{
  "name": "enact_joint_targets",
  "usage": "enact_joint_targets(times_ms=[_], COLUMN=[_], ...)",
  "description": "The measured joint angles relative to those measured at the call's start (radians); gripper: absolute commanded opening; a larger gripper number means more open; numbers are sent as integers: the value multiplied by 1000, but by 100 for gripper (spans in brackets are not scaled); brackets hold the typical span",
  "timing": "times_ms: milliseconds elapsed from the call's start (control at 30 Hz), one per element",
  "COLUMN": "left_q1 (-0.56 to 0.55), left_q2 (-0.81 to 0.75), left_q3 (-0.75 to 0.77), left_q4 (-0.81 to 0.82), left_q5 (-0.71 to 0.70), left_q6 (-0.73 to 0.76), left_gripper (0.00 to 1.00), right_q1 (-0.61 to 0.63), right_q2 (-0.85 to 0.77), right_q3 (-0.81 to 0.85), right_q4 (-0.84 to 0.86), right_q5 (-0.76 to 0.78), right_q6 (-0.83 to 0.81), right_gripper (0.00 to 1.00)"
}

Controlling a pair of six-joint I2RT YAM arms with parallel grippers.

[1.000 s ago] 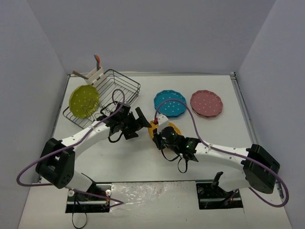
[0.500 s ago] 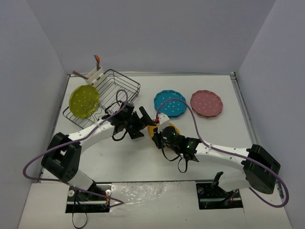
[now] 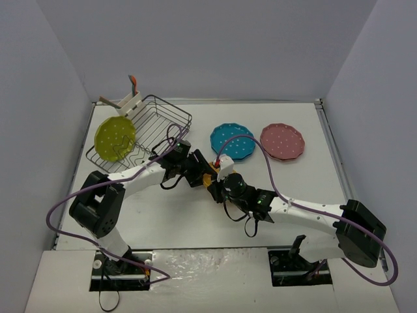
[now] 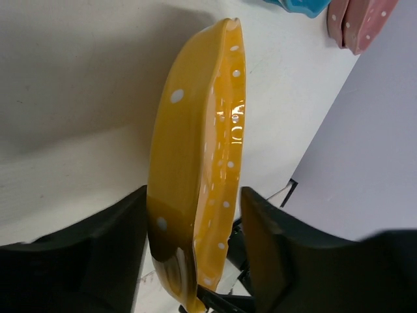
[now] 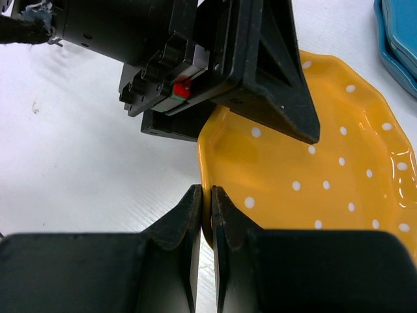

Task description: Load the plates into the dish rack

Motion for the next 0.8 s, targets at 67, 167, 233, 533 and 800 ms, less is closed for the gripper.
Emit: enact_joint_targets(times_ms=[67, 167, 233, 533, 800], left_q1=[0, 0, 0, 0, -2], left_q2=[1, 1, 1, 1, -41], left_q3=[1, 4, 5, 31, 113], left_q4=[-2, -15, -24, -94, -255], left_q5=[-1, -5, -8, -41, -125], left_q6=[3, 10, 13, 60, 219], left_gripper=[34, 24, 14, 0, 0], right_q1=[0, 0, 0, 0, 0], right_q2=[0, 0, 0, 0, -116], right_q3=[0, -1, -2, -6, 26], right_q4=[1, 6, 8, 17, -57], right_q5=[1, 6, 7, 8, 4], right_q6=[0, 0, 0, 0, -4], right_gripper=[0, 0, 0, 42, 87])
